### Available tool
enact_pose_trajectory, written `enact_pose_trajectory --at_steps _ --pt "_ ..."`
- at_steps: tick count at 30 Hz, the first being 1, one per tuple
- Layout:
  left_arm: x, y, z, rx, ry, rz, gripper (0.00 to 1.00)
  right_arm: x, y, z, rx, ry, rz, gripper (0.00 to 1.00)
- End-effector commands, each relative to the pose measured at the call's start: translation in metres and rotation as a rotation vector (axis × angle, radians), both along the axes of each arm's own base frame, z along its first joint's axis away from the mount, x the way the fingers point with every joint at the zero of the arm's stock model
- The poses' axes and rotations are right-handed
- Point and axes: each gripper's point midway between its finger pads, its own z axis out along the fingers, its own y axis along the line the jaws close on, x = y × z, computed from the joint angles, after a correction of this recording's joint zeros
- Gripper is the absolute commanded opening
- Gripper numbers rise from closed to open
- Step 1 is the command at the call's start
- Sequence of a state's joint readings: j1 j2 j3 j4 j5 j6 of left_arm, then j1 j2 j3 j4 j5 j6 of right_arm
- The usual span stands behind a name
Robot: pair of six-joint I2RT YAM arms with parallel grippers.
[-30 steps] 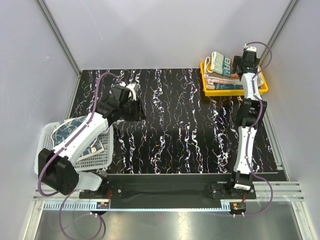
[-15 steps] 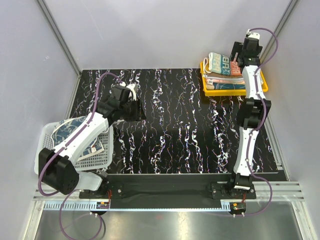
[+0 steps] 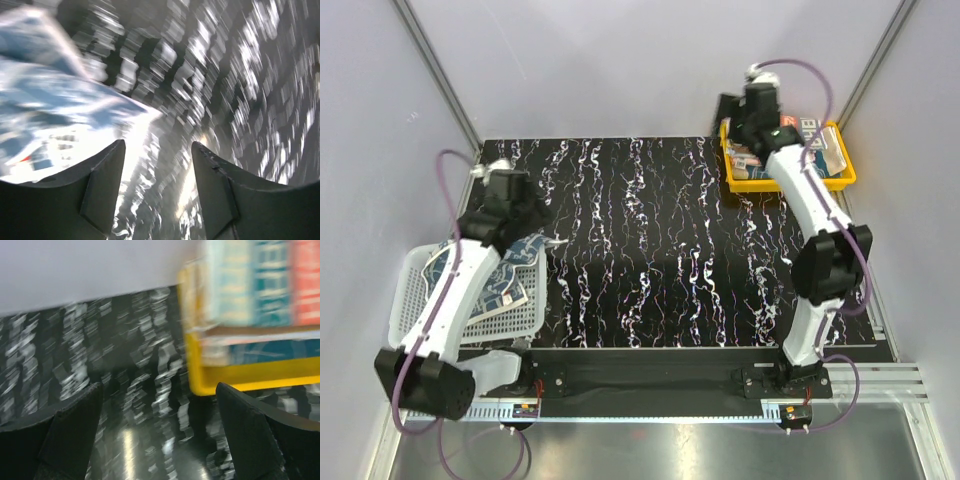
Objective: Fold and stack the towels
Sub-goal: Neatly place the folded towel into the bin, then grab crumpled towel
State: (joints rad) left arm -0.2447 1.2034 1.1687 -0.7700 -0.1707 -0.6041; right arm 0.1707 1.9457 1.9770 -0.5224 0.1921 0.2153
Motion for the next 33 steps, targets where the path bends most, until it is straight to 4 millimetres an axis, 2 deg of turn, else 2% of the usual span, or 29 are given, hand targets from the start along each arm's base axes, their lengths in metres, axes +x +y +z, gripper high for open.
enact_pose_trajectory --at_steps 1,3,4,5,6,7,8,9,10,12,14,17,20,22,30,33 --pt "-0.011 0.072 0.015 0.048 -0.061 0.317 0.64 -0.040 0.077 0.003 0.132 -0.015 0.158 1.00" --pt "-0.005 0.087 0.008 0.033 -0.066 0.349 0.66 -0.057 0.098 -0.001 0.158 -0.005 0.201 1.00" --pt "-0.001 0.086 0.001 0.013 -0.048 0.335 0.66 -0.067 0.118 -0.006 0.163 0.007 0.253 1.00" --pt "0.004 0.085 -0.002 0.016 -0.049 0.306 0.67 -0.075 0.125 -0.020 0.158 0.039 0.275 1.00" --pt "0.012 0.083 -0.001 0.009 -0.057 0.289 0.68 -0.080 0.131 -0.025 0.168 0.057 0.293 1.00" --pt "0.017 0.084 -0.012 0.020 -0.014 0.295 0.68 -0.088 0.138 -0.035 0.184 0.087 0.314 1.00" --pt "0.019 0.085 -0.017 0.024 0.009 0.307 0.69 -0.093 0.145 -0.038 0.221 0.101 0.341 1.00" --pt "0.019 0.086 -0.024 0.031 0.040 0.314 0.69 -0.103 0.156 -0.032 0.263 0.100 0.394 1.00" --pt "0.020 0.087 -0.028 0.034 0.055 0.323 0.69 -0.109 0.162 -0.040 0.279 0.113 0.410 1.00" --pt "0.023 0.087 -0.043 0.027 0.093 0.342 0.69 -0.121 0.175 -0.038 0.310 0.111 0.456 1.00" --pt "0.023 0.088 -0.059 0.024 0.129 0.374 0.69 -0.129 0.185 -0.044 0.307 0.126 0.476 1.00" --pt "0.029 0.085 -0.069 0.004 0.148 0.384 0.65 -0.135 0.192 -0.048 0.309 0.131 0.490 1.00" --pt "0.032 0.084 -0.074 -0.002 0.152 0.389 0.55 -0.139 0.194 -0.049 0.303 0.129 0.496 1.00" --pt "0.034 0.085 -0.074 0.000 0.144 0.387 0.44 -0.140 0.191 -0.050 0.292 0.127 0.492 1.00" --pt "0.036 0.086 -0.084 0.015 0.172 0.391 0.43 -0.141 0.190 -0.048 0.274 0.124 0.496 1.00" --pt "0.038 0.085 -0.084 0.007 0.165 0.389 0.28 -0.140 0.191 -0.048 0.271 0.123 0.498 1.00"
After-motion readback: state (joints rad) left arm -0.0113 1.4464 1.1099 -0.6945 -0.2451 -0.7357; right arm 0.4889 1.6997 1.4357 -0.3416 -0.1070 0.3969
